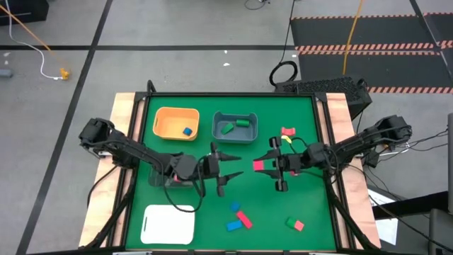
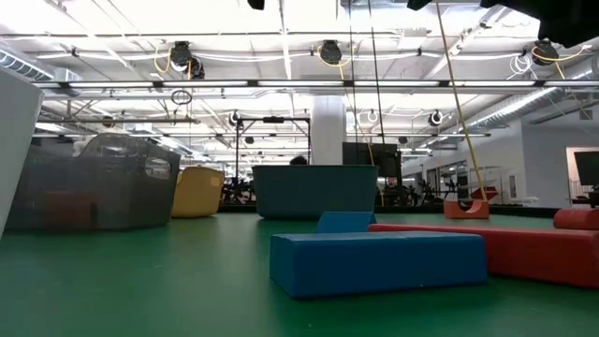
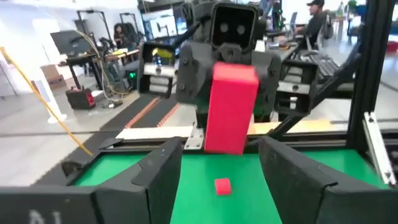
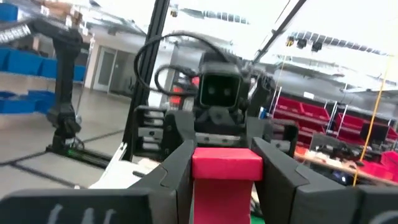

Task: Sort & place blocks by color
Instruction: Put the red arch block into the white bin

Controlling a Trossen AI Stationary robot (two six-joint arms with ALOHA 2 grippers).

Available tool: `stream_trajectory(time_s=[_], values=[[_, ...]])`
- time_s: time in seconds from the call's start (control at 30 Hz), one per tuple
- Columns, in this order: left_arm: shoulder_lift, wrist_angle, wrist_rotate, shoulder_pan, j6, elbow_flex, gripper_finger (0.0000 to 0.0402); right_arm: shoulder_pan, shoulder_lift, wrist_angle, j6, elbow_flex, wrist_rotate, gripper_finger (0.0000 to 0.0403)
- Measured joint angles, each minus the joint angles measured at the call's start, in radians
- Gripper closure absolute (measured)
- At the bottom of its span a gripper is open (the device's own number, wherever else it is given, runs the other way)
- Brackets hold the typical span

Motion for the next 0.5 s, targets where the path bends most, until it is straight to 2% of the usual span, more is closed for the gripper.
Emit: stream_trajectory(time_s=[0.2,0.5], values=[[0.001,-0.004,-0.004,0.032,-0.062,0.0,0.017,-0.003,0.0,0.032,-0.014,0.0,-0.023,0.0289],[0.019,0.044,-0.003,0.033,0.012,0.0,0.0167,-0.006,0.0,0.084,-0.021,0.0,-0.023,0.0289]])
